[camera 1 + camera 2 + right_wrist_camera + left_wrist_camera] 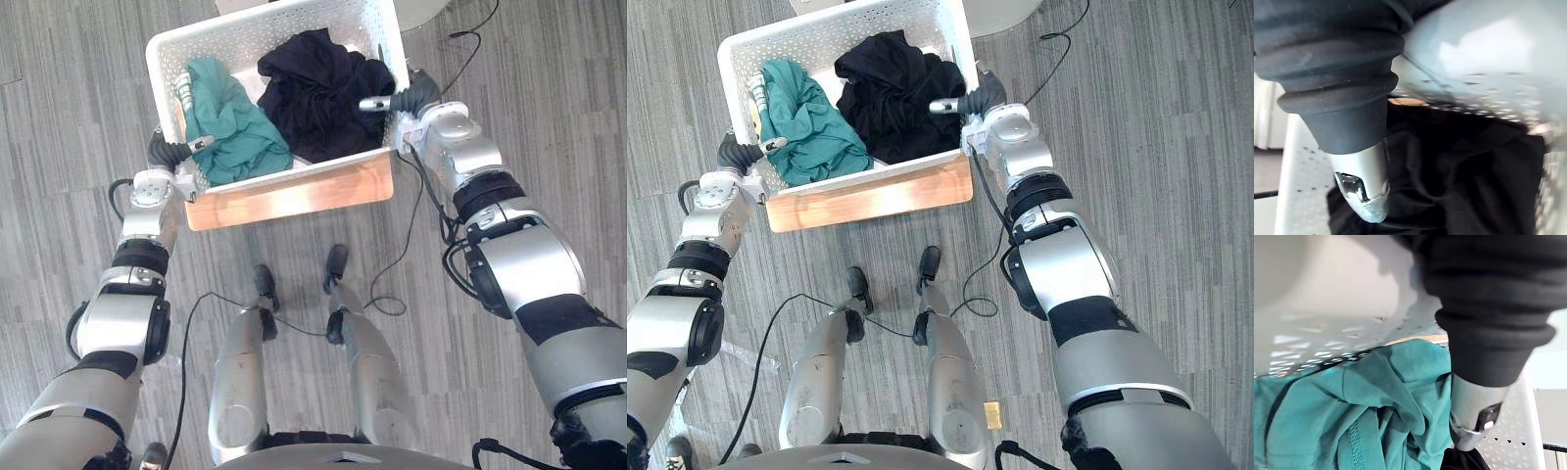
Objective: Pick up the laundry basket with both hands and put the clothes into the washing machine.
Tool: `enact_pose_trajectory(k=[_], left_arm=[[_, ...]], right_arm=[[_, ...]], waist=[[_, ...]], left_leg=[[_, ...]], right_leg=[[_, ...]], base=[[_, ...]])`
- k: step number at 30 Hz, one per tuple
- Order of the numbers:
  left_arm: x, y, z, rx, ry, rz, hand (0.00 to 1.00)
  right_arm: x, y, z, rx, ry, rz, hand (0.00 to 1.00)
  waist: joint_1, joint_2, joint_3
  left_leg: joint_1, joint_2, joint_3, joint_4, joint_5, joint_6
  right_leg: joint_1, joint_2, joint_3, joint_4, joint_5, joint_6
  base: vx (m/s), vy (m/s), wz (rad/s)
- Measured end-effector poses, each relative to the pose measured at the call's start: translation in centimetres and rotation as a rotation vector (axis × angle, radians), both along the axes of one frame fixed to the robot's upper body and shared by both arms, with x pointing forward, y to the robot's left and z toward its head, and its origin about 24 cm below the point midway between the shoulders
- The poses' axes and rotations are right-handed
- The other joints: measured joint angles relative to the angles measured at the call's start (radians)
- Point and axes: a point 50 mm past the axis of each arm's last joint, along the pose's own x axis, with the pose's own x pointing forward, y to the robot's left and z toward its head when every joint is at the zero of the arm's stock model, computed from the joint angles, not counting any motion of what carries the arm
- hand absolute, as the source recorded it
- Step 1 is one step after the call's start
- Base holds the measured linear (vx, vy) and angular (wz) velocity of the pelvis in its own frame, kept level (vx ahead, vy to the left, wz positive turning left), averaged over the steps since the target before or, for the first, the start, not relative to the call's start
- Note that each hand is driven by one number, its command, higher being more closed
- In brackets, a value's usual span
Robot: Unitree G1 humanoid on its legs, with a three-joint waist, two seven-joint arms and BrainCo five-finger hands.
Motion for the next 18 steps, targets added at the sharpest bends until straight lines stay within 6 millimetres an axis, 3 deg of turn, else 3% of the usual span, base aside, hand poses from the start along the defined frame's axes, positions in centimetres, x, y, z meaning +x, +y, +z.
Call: enact_pose_trajectory(k=[1, 2, 7, 10, 14, 18], left_arm=[[0.0, -0.1, 0.0, 0.007, 0.0, -0.003, 0.0], [0.0, -0.2, 0.1, 0.028, 0.0, -0.011, 1.0], [0.0, -0.4, 0.8, 0.033, -0.026, -0.014, 1.0], [0.0, -0.5, 0.7, 0.034, -0.014, 0.005, 1.0], [0.0, -0.8, 0.7, 0.045, -0.009, 0.019, 1.0], [-1.4, -1.2, -0.7, -0.005, -0.039, 0.011, 1.0]], right_arm=[[0.0, -0.1, 0.1, -0.032, 0.0, -0.004, 1.0], [0.0, -0.3, 0.2, -0.086, 0.0, -0.017, 1.0], [0.0, -0.8, 1.1, -0.288, -0.025, -0.065, 1.0], [0.0, -1.1, 1.2, -0.322, -0.02, -0.091, 1.0], [0.0, -1.5, 1.3, -0.275, -0.017, -0.108, 1.0], [-0.2, -2.2, 0.2, -0.065, -0.024, -0.139, 1.0]], waist=[[0.0, 0.0, 0.0], [0.002, 0.0, 0.0], [0.008, 0.0, 0.0], [0.01, 0.0, 0.0], [0.012, 0.0, 0.0], [0.011, 0.001, 0.0]], left_leg=[[-0.001, 0.0, 0.0, 0.0, 0.0, 0.0], [-0.002, 0.0, 0.0, 0.0, 0.0, 0.0], [-0.018, 0.0, -0.002, 0.005, 0.001, 0.0], [-0.019, -0.001, -0.003, 0.007, 0.0, 0.0], [-0.019, -0.001, -0.005, 0.009, 0.002, 0.001], [0.003, -0.002, -0.01, 0.009, 0.002, 0.001]], right_leg=[[-0.001, 0.0, 0.0, 0.0, 0.0, 0.0], [-0.002, 0.0, 0.0, 0.0, 0.0, 0.0], [-0.014, 0.0, 0.0, 0.0, 0.004, -0.002], [-0.014, -0.001, -0.001, 0.0, 0.004, -0.002], [-0.012, -0.001, -0.003, 0.0, 0.005, -0.002], [0.02, 0.0, -0.012, -0.02, 0.009, 0.0]], base=[[0.04, 0.005, 0.0], [0.04, 0.004, 0.0], [0.02, 0.001, 0.0], [0.04, 0.007, 0.01], [0.04, 0.004, 0.01], [0.06, 0.004, 0.03]])
